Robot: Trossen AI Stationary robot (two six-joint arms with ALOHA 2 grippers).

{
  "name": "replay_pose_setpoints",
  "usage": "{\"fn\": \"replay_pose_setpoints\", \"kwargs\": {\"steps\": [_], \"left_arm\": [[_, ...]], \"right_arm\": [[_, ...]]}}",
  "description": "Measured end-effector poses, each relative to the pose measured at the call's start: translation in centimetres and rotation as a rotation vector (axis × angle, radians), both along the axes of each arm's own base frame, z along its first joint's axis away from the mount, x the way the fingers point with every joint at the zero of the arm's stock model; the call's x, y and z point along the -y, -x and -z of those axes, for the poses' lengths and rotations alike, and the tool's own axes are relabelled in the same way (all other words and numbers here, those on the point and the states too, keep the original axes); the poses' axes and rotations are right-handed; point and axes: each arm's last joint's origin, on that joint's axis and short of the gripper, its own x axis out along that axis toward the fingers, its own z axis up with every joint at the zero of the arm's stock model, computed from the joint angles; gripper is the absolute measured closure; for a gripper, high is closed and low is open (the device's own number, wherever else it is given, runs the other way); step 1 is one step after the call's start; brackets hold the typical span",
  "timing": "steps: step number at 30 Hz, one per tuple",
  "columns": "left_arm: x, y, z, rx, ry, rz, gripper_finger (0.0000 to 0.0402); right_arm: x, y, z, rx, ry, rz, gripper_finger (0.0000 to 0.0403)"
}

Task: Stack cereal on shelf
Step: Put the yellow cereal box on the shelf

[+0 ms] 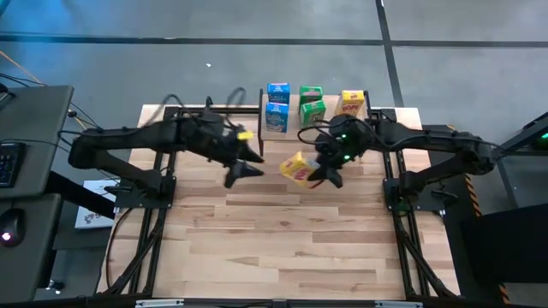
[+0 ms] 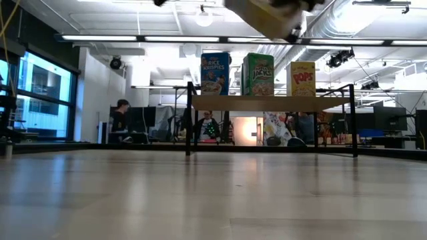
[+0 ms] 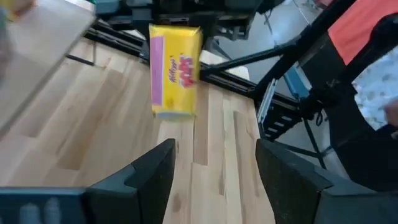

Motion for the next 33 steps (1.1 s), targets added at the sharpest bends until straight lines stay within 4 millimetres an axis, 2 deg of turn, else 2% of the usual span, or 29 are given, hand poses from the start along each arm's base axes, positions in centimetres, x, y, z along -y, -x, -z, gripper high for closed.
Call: {"fn": "replay_pose_setpoints", "kwargs": {"steps": [3, 6, 9, 12, 15, 18, 24, 33], "left_arm": [[-0.6, 2.5, -1.2, 0.011, -0.017, -0.035, 0.0189], [-0.8, 4.3, -2.3, 0.114, -0.086, -0.102, 0.0189], [-1.1, 5.8, -2.5, 0.244, -0.125, -0.164, 0.019], [-1.5, 6.6, -1.6, 0.385, -0.113, -0.209, 0.019], [-2.0, 7.3, -0.5, 0.524, -0.077, -0.265, 0.019], [-2.6, 7.7, 0.8, 0.586, -0.023, -0.337, 0.019], [-3.1, 8.0, 1.5, 0.589, 0.046, -0.392, 0.019], [-3.2, 8.0, 1.6, 0.587, 0.043, -0.42, 0.019]], "right_arm": [[0.2, 2.9, 0.0, -0.096, 0.055, 0.022, 0.0288], [0.5, 5.9, 1.0, -0.139, 0.063, 0.092, 0.0288], [0.8, 8.5, 2.4, -0.066, 0.018, 0.205, 0.0288], [0.9, 10.1, 4.0, 0.104, -0.016, 0.343, 0.0288], [1.2, 10.9, 5.1, 0.327, 0.011, 0.463, 0.0288], [1.7, 11.6, 6.6, 0.416, 0.085, 0.619, 0.0288], [2.6, 12.3, 9.1, 0.344, 0.21, 0.906, 0.0288], [3.4, 12.7, 9.4, 0.277, 0.417, 1.12, 0.0289]]}}
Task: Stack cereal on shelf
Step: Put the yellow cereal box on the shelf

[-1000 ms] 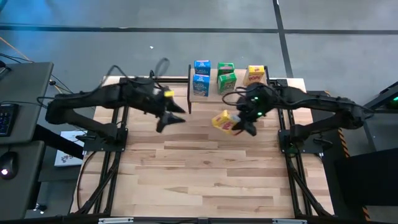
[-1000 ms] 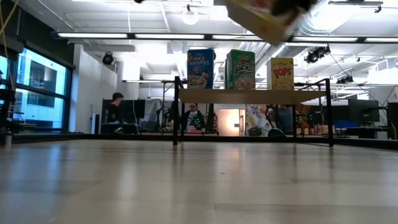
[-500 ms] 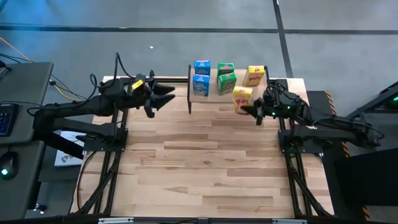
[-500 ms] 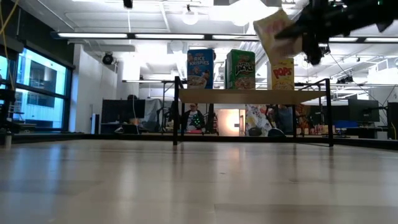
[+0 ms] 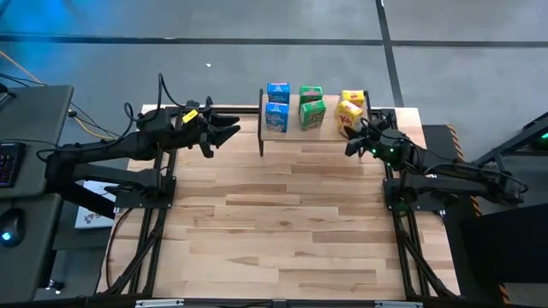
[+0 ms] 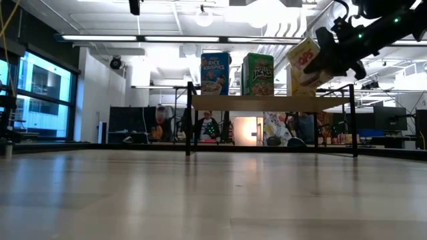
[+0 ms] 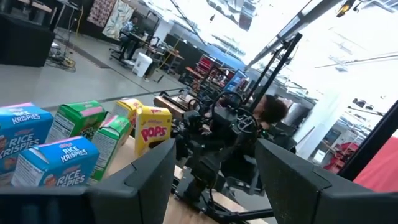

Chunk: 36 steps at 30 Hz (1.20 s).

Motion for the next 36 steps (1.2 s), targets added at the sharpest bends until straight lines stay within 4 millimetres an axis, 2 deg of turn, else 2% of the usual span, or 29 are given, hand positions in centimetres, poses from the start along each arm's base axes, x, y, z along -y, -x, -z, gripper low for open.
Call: {"fn": "replay_pose_setpoints", "kwargs": {"steps": [6, 11, 17, 27, 33, 36], "left_arm": [[-0.01, -0.02, 0.13, -0.013, 0.003, -0.002, 0.019], [-0.01, -0.03, 0.23, -0.023, 0.005, -0.002, 0.019], [-0.01, -0.05, 0.43, -0.043, 0.009, -0.002, 0.019], [-0.02, -0.05, 0.51, -0.052, 0.011, -0.002, 0.019], [-0.02, -0.05, 0.52, -0.053, 0.012, -0.002, 0.019], [-0.02, -0.05, 0.51, -0.052, 0.011, -0.002, 0.019]], "right_arm": [[0.07, 0.37, 0.65, -0.103, 0.012, 0.066, 0.0289], [0.05, 0.45, 0.84, -0.125, 0.007, 0.07, 0.0282], [0.03, 0.42, 0.83, -0.124, 0.004, 0.06, 0.0259], [0.02, 0.46, 0.91, -0.134, 0.0, 0.06, 0.0198], [0.01, 0.51, 0.85, -0.142, -0.003, 0.065, 0.019], [-0.02, 0.64, 0.03, -0.167, -0.008, 0.07, 0.019]]}}
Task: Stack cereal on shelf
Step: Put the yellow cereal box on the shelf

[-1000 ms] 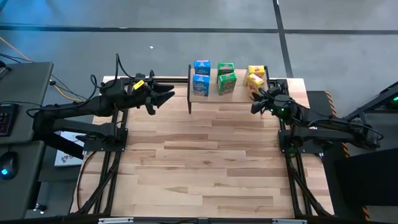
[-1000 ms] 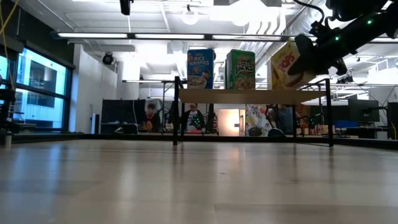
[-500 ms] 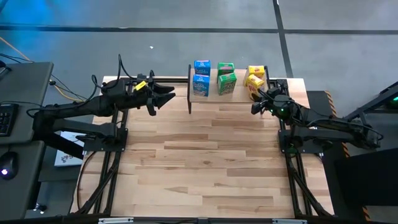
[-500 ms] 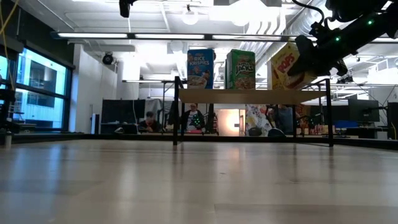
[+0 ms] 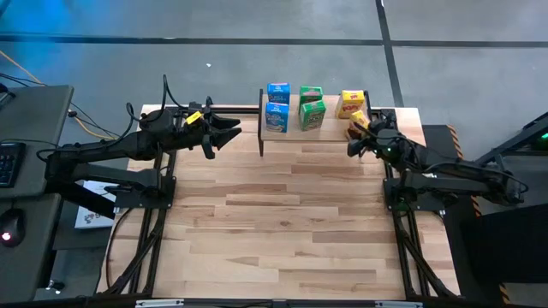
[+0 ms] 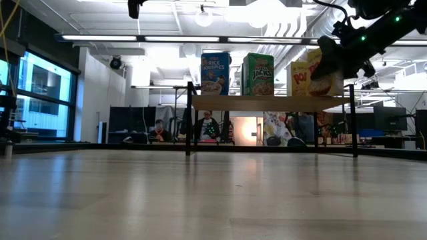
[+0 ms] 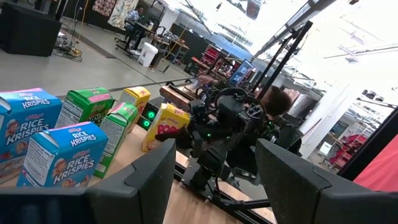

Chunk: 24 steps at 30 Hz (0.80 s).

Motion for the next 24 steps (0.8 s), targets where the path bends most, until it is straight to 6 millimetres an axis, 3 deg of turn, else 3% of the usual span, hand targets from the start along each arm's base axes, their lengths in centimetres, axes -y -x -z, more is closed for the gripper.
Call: {"fn": "replay_pose_setpoints", "kwargs": {"steps": [10, 24], "left_arm": [[0.0, 0.0, 0.0, -0.003, 0.001, -0.014, 0.019], [0.0, 0.0, 0.0, -0.001, 0.014, -0.014, 0.019]], "right_arm": [[0.0, 0.3, -1.9, -0.035, 0.028, 0.017, 0.019], [0.7, 0.2, -2.1, -0.151, 0.114, -0.206, 0.019]]}}
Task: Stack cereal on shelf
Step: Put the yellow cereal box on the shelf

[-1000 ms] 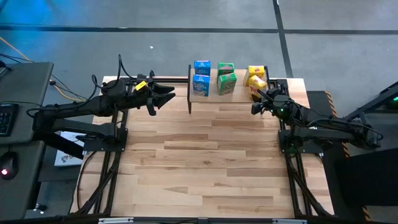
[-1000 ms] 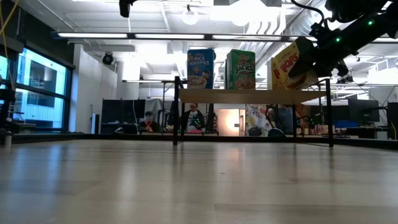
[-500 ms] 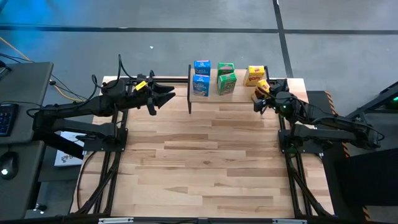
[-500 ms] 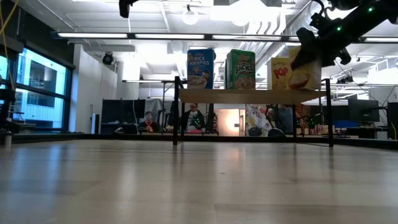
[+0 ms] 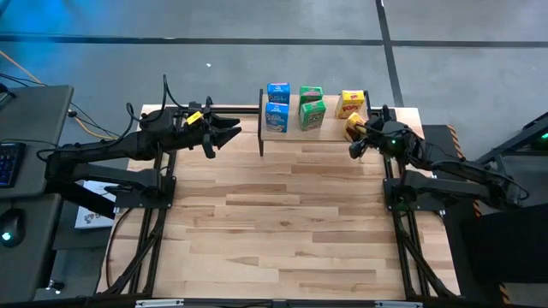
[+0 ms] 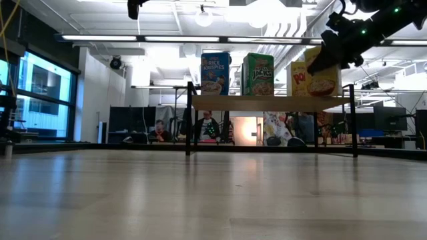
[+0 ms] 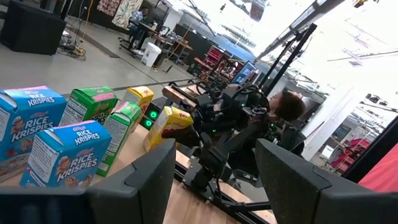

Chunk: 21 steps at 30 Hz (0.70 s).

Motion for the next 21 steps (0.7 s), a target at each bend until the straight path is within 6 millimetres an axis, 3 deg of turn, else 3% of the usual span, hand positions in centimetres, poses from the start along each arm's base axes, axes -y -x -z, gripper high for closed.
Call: {"fn": "replay_pose_setpoints", "kwargs": {"steps": [6, 10, 15, 21], "left_arm": [[0.0, 0.0, 0.0, -0.001, 0.007, 0.0, 0.019], [0.0, 0.0, 0.0, -0.001, 0.007, -0.007, 0.019], [0.0, 0.0, 0.0, -0.002, 0.008, -0.01, 0.019], [0.0, 0.0, 0.0, -0.002, 0.008, -0.009, 0.019]], "right_arm": [[1.0, 0.5, -0.2, -0.023, 0.025, -0.038, 0.019], [1.8, 0.4, -1.6, -0.042, 0.054, -0.078, 0.019], [3.0, -0.1, -3.2, -0.114, 0.045, -0.121, 0.019], [4.4, -1.6, -3.7, -0.177, 0.003, -0.22, 0.0202]]}}
